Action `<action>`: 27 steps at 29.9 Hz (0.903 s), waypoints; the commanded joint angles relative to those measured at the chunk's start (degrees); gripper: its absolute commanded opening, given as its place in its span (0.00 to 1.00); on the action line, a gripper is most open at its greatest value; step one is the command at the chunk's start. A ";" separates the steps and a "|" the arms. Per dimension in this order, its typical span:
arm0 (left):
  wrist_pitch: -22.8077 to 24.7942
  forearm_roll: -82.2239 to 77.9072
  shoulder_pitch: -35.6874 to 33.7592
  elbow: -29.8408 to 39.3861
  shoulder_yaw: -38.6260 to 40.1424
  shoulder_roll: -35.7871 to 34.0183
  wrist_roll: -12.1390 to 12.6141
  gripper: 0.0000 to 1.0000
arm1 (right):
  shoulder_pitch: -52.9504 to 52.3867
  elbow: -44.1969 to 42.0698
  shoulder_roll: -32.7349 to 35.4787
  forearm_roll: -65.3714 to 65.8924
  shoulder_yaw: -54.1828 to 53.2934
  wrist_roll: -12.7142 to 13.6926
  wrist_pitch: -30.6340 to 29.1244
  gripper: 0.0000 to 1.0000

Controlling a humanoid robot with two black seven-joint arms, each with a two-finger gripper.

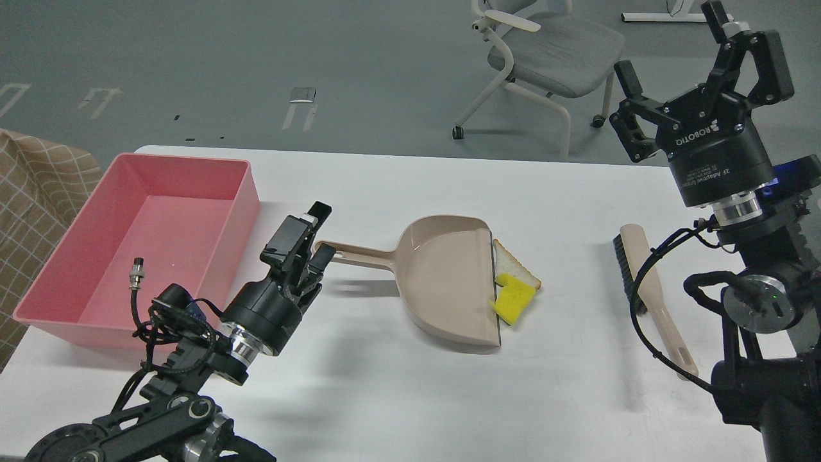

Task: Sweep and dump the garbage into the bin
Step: 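Lower the left gripper to the dustpan handle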

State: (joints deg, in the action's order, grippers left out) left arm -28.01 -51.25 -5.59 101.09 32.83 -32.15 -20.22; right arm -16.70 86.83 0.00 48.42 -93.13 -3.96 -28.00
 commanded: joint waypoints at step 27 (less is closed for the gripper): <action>0.01 -1.04 -0.56 -16.01 -2.68 7.63 0.27 0.98 | 0.71 0.27 0.00 0.00 -0.29 0.01 0.00 1.00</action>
State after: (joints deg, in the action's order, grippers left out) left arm -28.00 -52.29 -5.96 85.47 30.19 -25.03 -19.95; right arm -16.00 87.13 0.00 48.43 -93.42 -3.96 -28.00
